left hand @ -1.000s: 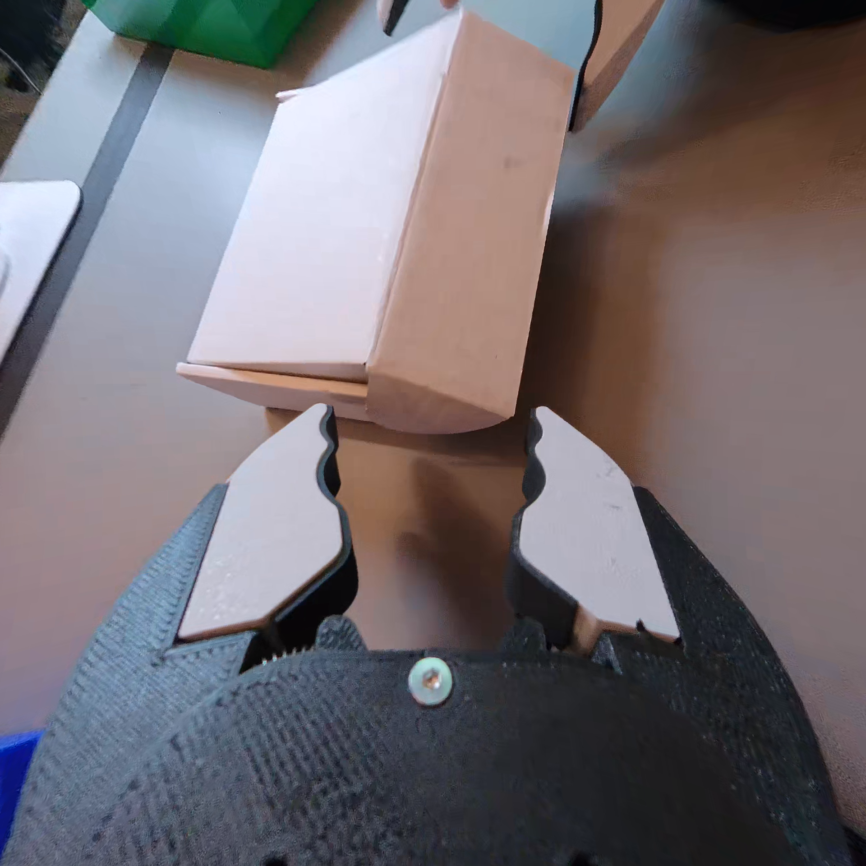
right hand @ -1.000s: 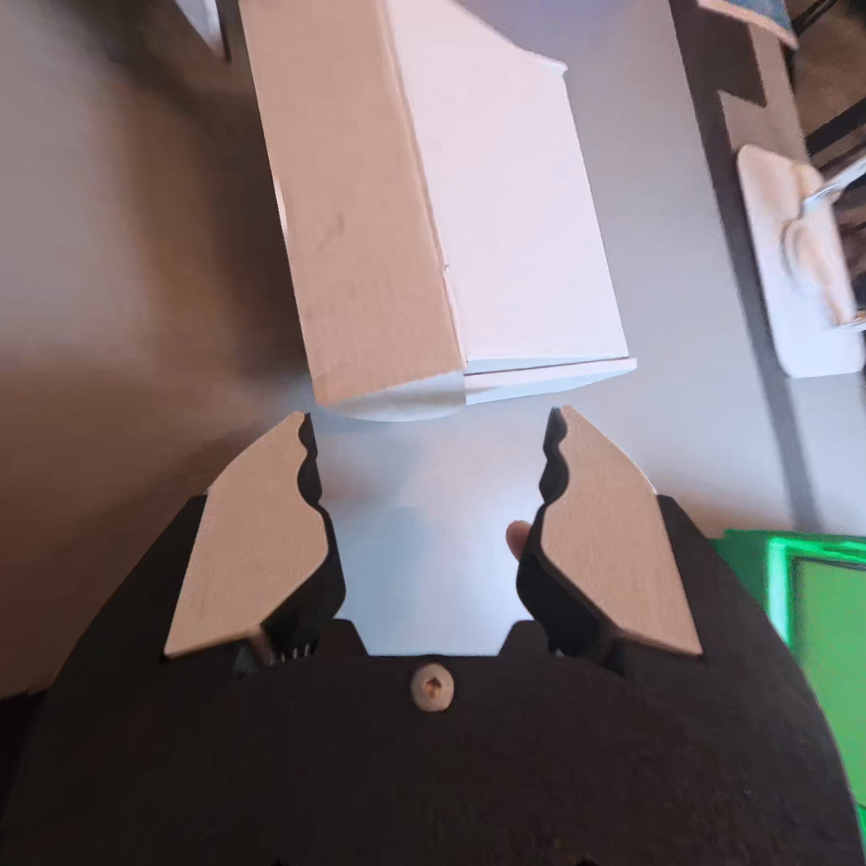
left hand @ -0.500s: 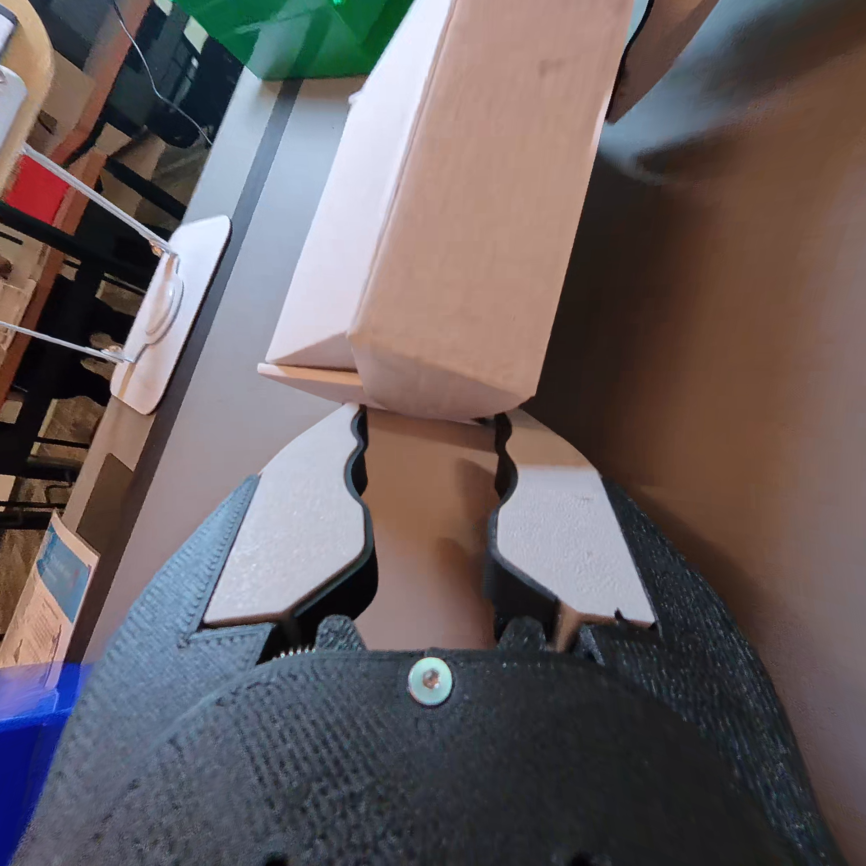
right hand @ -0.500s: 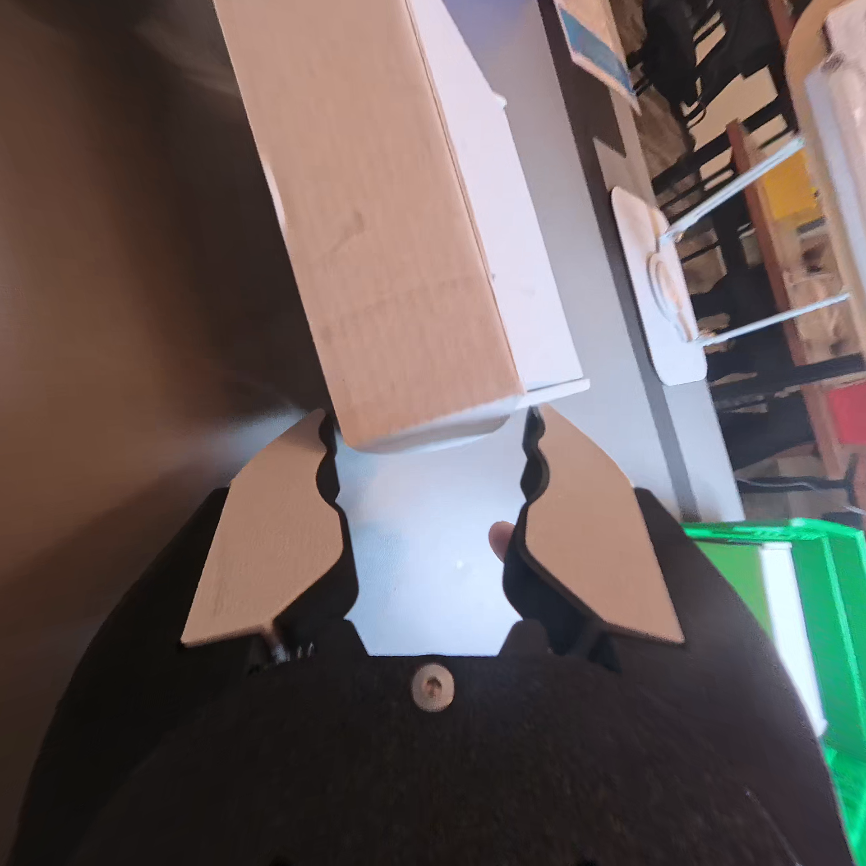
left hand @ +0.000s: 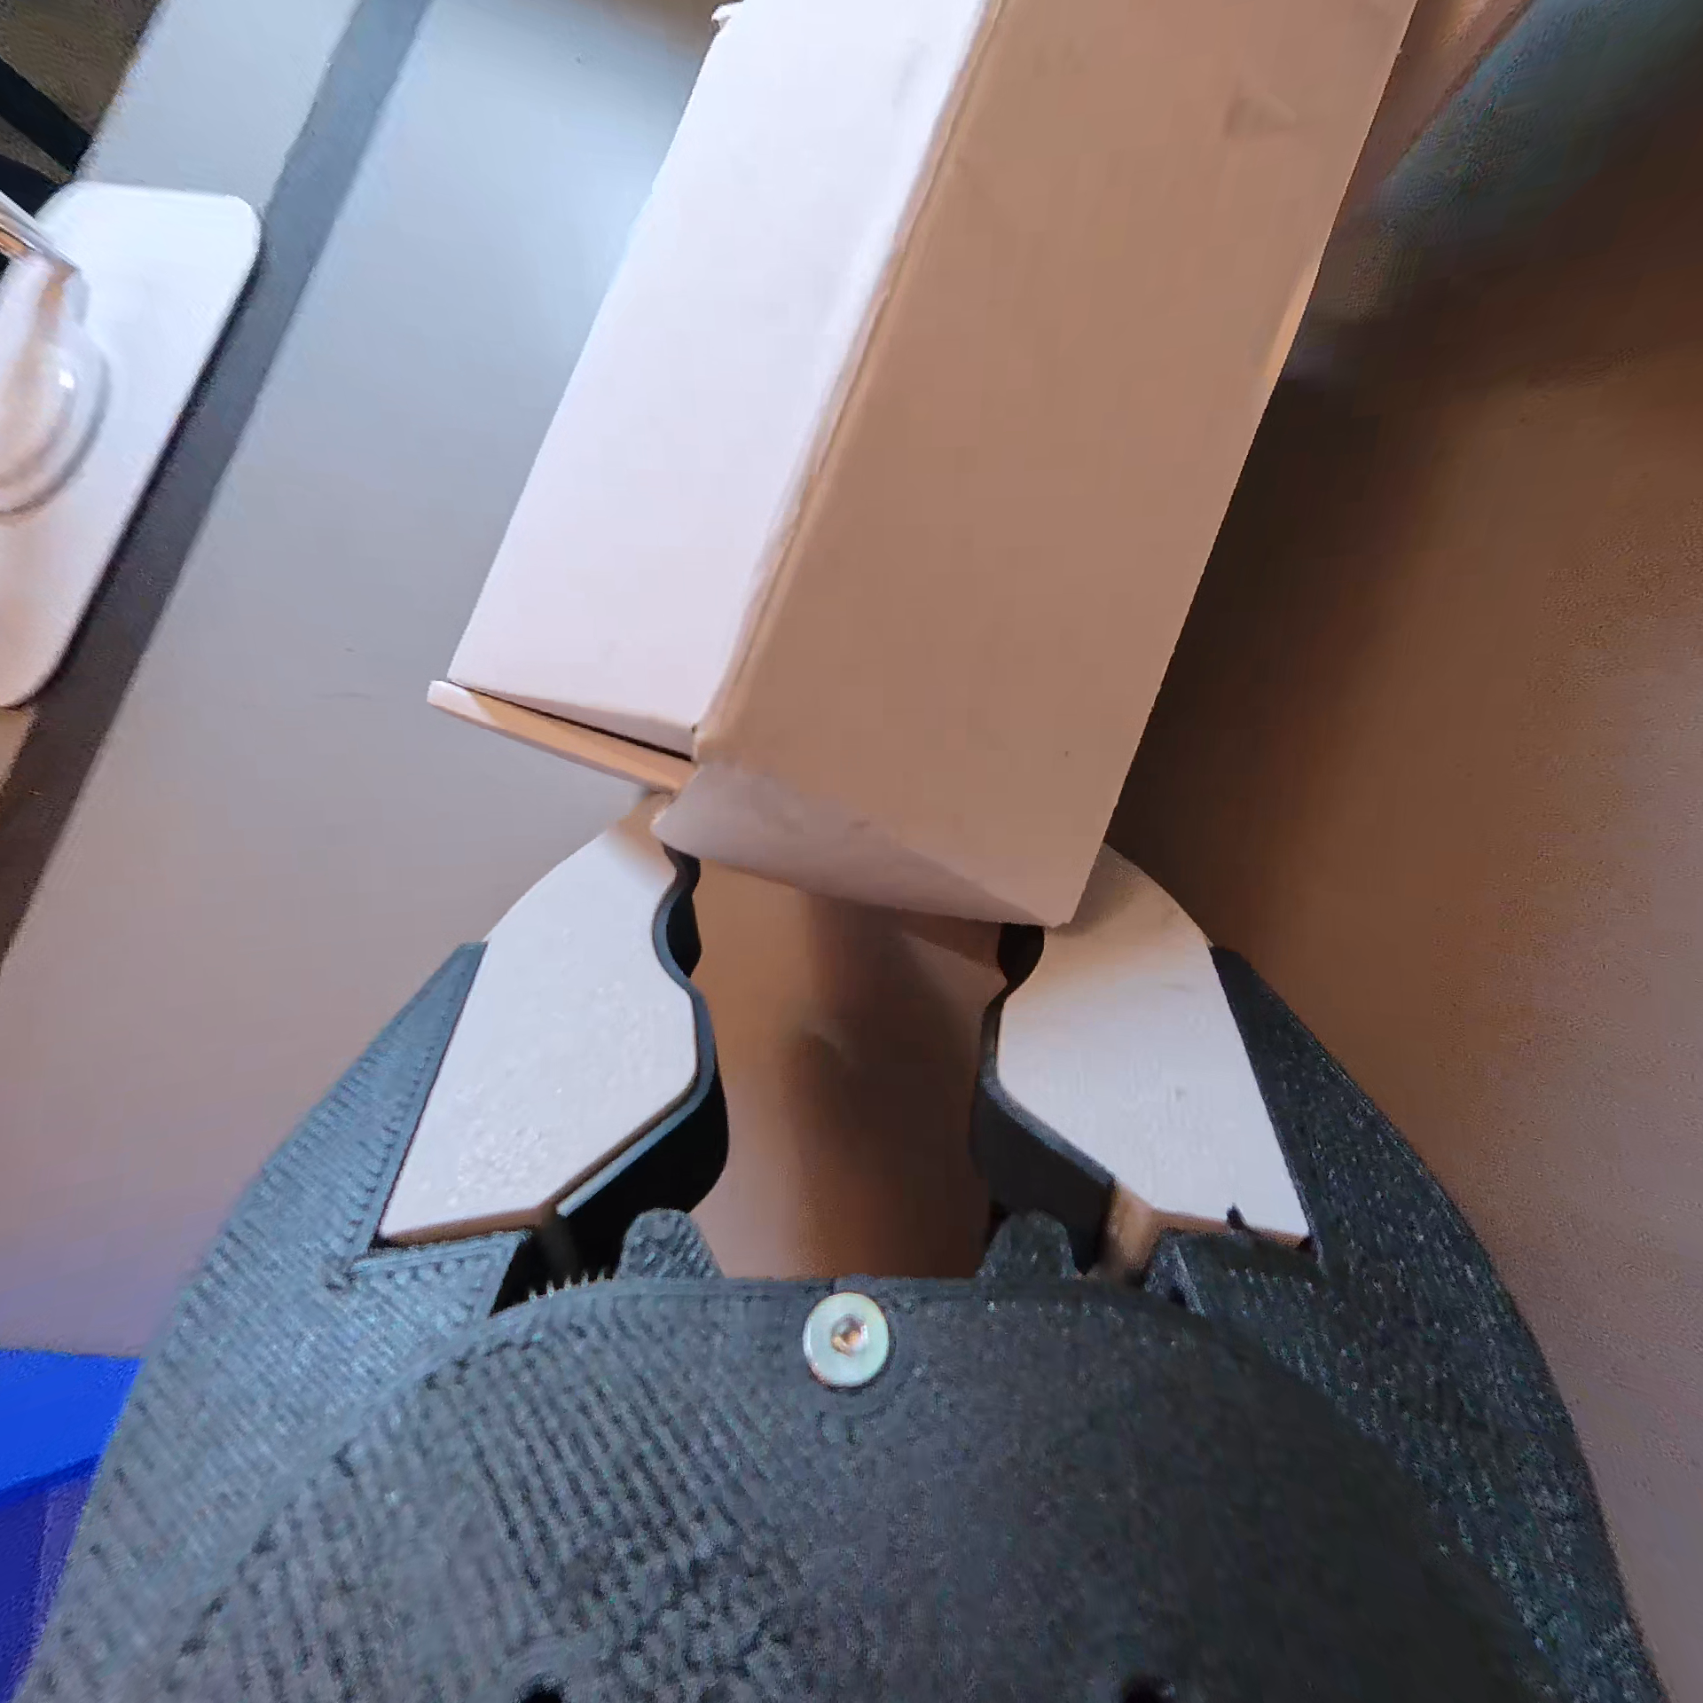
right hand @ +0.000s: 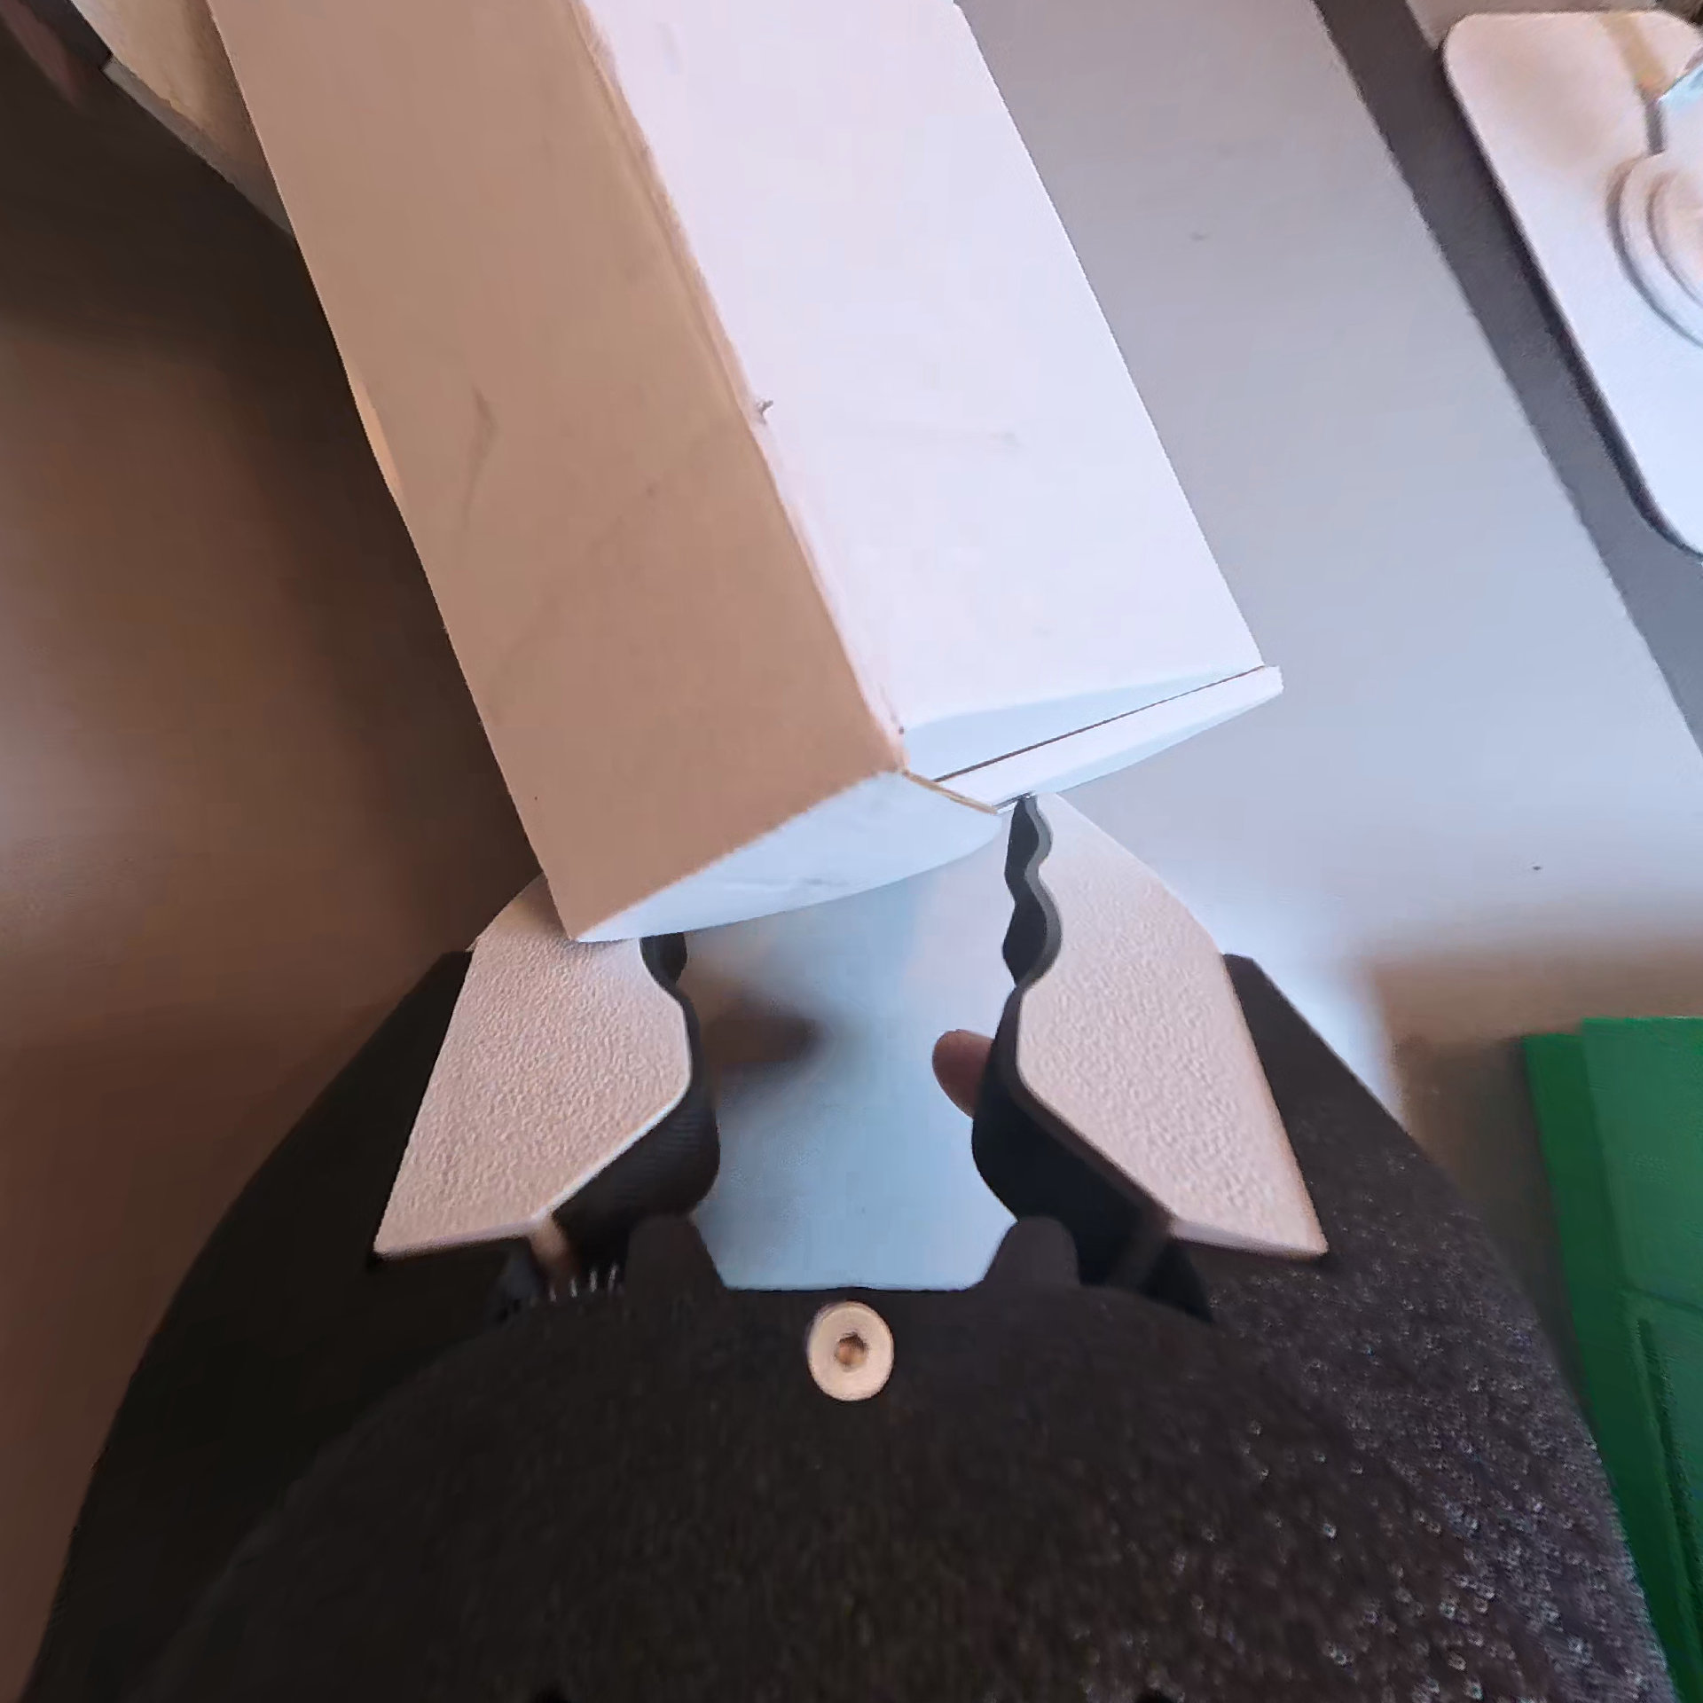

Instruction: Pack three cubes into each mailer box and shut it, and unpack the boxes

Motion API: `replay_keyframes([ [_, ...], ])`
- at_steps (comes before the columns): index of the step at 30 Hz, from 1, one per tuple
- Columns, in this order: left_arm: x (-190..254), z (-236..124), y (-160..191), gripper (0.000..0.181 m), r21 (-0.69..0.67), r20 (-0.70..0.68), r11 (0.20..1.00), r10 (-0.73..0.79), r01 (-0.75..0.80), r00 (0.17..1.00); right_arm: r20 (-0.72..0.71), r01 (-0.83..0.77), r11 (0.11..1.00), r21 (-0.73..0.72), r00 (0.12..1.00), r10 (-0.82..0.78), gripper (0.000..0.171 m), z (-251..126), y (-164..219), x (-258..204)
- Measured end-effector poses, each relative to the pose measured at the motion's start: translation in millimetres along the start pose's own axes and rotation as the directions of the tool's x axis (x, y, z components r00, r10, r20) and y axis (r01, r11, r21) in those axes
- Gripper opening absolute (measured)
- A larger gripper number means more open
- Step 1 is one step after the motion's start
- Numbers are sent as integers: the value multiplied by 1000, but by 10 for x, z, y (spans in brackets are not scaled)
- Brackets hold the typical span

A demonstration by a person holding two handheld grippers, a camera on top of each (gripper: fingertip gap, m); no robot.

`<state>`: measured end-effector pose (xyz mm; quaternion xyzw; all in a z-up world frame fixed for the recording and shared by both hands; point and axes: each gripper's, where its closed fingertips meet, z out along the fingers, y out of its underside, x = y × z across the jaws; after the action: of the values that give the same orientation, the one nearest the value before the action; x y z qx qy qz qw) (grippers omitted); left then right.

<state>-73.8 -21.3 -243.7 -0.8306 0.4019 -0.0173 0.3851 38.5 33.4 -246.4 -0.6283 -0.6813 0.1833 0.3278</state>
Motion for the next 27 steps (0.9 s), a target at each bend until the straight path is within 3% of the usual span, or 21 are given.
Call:
replay_keyframes([
  [1,49,-77,-29,63,-25,-50,999,-35,34,998,37,-25,1000,-13,999,26,67,-68,-31,-44],
  [4,241,-364,-191,61,-92,-263,980,-193,174,945,215,-146,984,-105,962,166,67,-347,-108,-222],
  [7,439,-590,-302,59,-244,-472,925,-377,293,797,384,-234,943,-238,869,313,67,-635,-191,-371],
  [10,578,-684,-337,55,-375,-587,879,-471,294,659,460,-236,896,-377,792,402,67,-765,-183,-436],
  [14,478,-519,-321,55,-386,-600,868,-493,311,631,474,-265,846,-463,732,489,67,-658,-74,-374],
  [17,397,-470,-316,59,-308,-588,901,-433,306,683,497,-316,838,-445,691,525,67,-604,-47,-346],
  [21,292,-416,-311,76,-88,-508,973,-227,211,831,508,-391,836,-385,666,546,61,-597,-87,-259],
  [23,221,-334,-290,89,41,-387,994,-75,98,919,509,-399,844,-358,675,535,60,-582,-93,-255],
  [27,136,-218,-347,110,222,-131,973,88,-57,988,529,-396,860,-321,678,510,57,-580,-106,-331],
])
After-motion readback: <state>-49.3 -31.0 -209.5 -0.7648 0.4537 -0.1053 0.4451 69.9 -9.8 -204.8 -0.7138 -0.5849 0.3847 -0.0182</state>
